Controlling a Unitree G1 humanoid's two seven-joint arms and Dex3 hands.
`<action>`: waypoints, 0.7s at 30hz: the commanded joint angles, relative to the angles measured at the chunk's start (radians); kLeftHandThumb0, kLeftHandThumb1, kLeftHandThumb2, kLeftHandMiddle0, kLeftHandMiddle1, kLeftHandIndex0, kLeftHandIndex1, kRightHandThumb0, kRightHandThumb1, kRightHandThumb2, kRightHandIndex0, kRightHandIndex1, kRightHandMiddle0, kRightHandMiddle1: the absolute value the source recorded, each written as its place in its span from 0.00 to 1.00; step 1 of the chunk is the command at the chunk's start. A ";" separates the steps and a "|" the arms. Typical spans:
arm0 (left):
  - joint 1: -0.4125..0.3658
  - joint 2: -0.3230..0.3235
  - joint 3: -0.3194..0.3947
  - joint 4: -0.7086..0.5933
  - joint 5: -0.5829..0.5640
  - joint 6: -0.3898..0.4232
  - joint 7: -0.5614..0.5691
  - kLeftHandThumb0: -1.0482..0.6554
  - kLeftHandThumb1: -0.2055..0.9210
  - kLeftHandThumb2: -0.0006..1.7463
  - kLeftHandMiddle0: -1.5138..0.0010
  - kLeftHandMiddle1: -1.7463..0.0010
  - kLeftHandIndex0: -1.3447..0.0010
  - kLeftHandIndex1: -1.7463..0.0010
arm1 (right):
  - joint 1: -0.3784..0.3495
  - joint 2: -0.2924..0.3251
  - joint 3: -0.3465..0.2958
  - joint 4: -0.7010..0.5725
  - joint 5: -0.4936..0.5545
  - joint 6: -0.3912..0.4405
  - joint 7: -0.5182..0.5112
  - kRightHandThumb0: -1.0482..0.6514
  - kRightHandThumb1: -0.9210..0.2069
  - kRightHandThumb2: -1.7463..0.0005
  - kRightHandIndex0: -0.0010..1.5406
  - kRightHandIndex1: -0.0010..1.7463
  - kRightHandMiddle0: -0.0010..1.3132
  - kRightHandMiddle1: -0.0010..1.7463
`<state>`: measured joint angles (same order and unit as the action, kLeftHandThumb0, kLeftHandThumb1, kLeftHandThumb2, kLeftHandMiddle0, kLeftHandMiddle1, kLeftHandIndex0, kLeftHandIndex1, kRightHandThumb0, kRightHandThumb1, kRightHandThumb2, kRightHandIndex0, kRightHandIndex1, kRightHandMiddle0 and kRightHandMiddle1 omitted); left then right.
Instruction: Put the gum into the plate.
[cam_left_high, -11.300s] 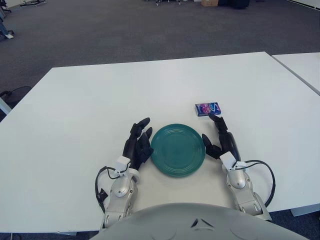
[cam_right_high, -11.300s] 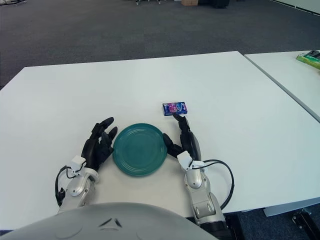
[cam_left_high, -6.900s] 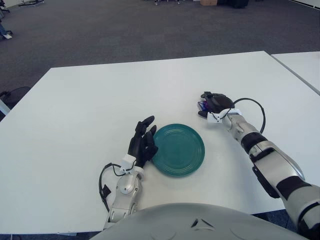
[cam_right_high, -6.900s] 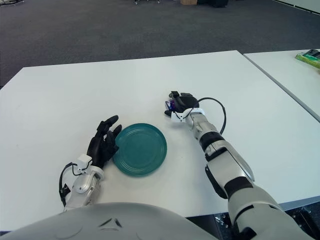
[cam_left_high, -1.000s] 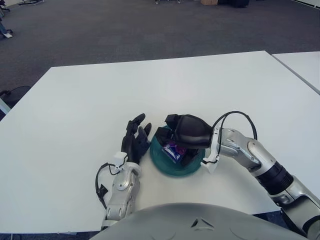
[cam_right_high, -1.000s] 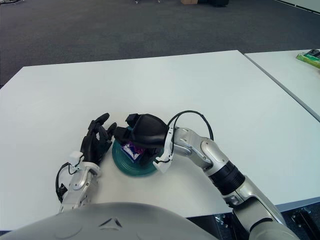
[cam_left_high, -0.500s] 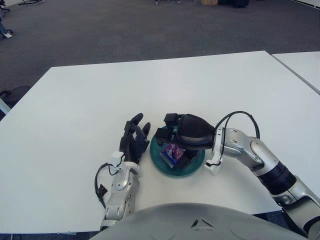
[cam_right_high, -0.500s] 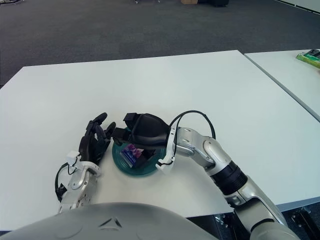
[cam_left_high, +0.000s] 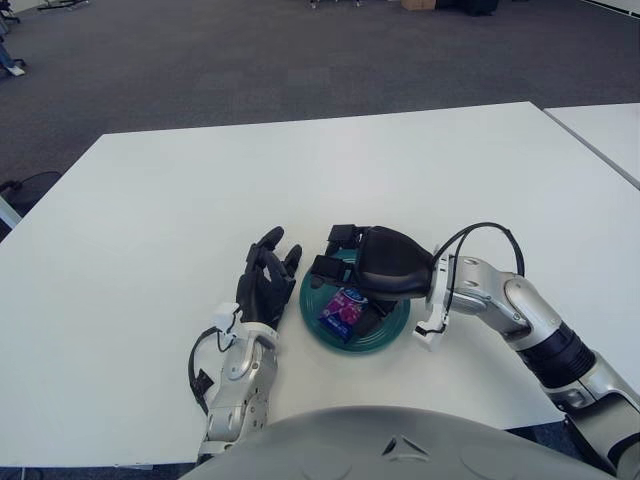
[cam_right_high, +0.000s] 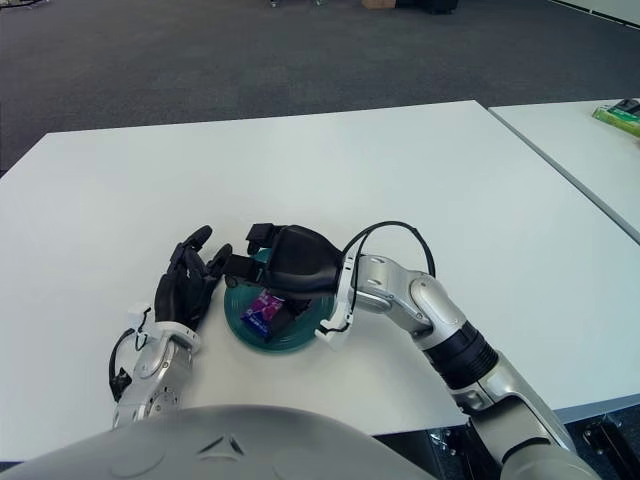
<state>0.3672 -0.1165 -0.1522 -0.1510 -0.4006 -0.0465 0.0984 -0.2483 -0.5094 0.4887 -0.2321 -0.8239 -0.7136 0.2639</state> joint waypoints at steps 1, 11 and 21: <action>0.028 -0.069 -0.002 0.004 -0.033 0.032 -0.005 0.19 1.00 0.56 0.59 0.99 0.91 0.54 | 0.017 -0.014 -0.010 -0.007 0.032 0.011 0.026 0.12 0.00 0.50 0.30 0.20 0.03 0.52; 0.026 -0.066 -0.002 0.012 -0.038 0.017 -0.021 0.19 1.00 0.54 0.59 0.99 0.92 0.54 | 0.015 -0.022 -0.025 0.018 0.059 -0.011 0.020 0.10 0.00 0.48 0.28 0.05 0.00 0.43; 0.063 -0.033 -0.035 0.015 0.114 -0.054 -0.005 0.19 1.00 0.51 0.57 0.98 0.89 0.52 | 0.064 0.094 -0.132 0.023 0.330 0.304 0.088 0.06 0.00 0.51 0.39 0.07 0.07 0.50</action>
<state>0.3997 -0.1109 -0.1754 -0.1534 -0.3225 -0.0882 0.0797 -0.1912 -0.4563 0.3961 -0.2147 -0.5581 -0.4992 0.3394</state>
